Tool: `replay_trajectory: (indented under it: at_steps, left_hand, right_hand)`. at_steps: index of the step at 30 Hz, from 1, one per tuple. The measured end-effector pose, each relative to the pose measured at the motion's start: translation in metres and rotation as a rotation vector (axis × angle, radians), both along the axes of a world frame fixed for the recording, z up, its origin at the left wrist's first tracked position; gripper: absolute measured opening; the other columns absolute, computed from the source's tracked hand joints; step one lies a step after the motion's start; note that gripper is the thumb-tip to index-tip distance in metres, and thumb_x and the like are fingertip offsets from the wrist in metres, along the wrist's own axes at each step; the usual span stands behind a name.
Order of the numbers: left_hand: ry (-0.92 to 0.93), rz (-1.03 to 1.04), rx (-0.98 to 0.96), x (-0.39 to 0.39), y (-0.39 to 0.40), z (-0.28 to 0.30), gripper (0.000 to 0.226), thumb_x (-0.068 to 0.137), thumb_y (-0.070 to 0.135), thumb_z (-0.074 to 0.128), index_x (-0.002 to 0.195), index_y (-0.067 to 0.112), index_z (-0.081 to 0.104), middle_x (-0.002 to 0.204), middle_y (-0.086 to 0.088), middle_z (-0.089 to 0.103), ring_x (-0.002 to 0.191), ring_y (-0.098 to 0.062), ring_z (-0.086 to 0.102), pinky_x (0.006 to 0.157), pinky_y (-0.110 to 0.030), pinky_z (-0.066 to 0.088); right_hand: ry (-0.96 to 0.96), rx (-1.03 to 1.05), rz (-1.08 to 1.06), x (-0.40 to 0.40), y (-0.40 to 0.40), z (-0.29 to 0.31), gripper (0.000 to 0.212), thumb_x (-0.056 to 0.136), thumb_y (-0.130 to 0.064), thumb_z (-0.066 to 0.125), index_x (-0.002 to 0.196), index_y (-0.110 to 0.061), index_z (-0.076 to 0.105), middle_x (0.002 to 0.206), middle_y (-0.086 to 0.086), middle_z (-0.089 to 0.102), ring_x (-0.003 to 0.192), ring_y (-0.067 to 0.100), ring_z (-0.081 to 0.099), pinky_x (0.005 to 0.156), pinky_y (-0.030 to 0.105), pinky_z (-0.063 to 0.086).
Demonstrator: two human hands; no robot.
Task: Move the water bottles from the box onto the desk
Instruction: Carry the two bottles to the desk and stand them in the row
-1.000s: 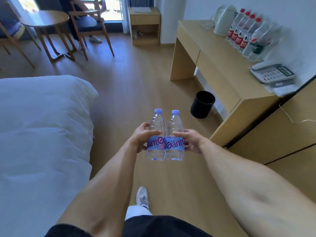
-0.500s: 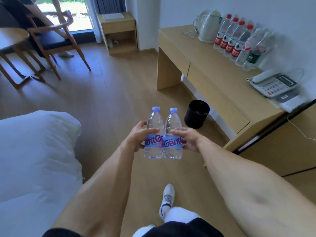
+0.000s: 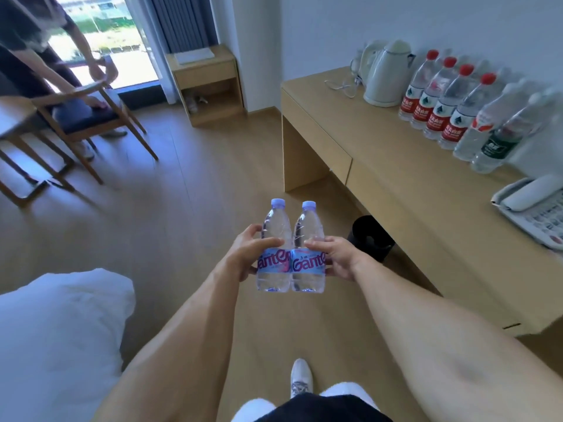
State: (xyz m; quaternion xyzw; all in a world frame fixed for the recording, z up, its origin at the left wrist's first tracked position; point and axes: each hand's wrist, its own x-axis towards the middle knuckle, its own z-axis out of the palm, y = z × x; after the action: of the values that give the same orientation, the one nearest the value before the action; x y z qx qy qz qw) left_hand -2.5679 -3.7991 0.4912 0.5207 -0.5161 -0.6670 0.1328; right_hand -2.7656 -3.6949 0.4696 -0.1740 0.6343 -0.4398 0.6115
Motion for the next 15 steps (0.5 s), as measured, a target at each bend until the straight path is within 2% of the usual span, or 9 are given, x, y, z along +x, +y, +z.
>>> replay_trajectory:
  at_steps: [6, 10, 15]
  left_hand:
    - [0.004, -0.05, -0.005, -0.058, -0.076, 0.01, 0.043, 0.078, 0.025, 0.084, 0.112, 0.032, 0.058, 0.105, -0.011, 0.073, 0.091, -0.026, 0.075, 0.078, -0.056, 0.061]
    - [0.007, -0.116, -0.012, -0.097, -0.124, 0.013, 0.046, 0.078, 0.025, 0.083, 0.117, 0.029, 0.059, 0.106, -0.012, 0.073, 0.092, -0.027, 0.074, 0.079, -0.057, 0.061]
    - [0.026, -0.213, -0.016, -0.145, -0.194, 0.011, 0.05, 0.079, 0.024, 0.083, 0.122, 0.028, 0.057, 0.11, -0.011, 0.071, 0.093, -0.025, 0.074, 0.077, -0.052, 0.062]
  right_hand:
    - [0.018, -0.016, -0.037, -0.054, -0.068, 0.011, 0.06, 0.079, -0.03, 0.082, 0.13, -0.008, 0.059, 0.107, 0.012, 0.072, 0.095, 0.026, 0.07, 0.075, 0.041, 0.057]
    - [0.038, -0.023, -0.083, -0.085, -0.105, 0.015, 0.059, 0.083, -0.028, 0.078, 0.132, -0.003, 0.057, 0.107, 0.014, 0.07, 0.096, 0.027, 0.069, 0.079, 0.042, 0.057]
    - [0.068, -0.032, -0.164, -0.118, -0.159, 0.018, 0.043, 0.087, -0.027, 0.074, 0.122, -0.006, 0.061, 0.099, 0.012, 0.069, 0.089, 0.025, 0.067, 0.081, 0.041, 0.054]
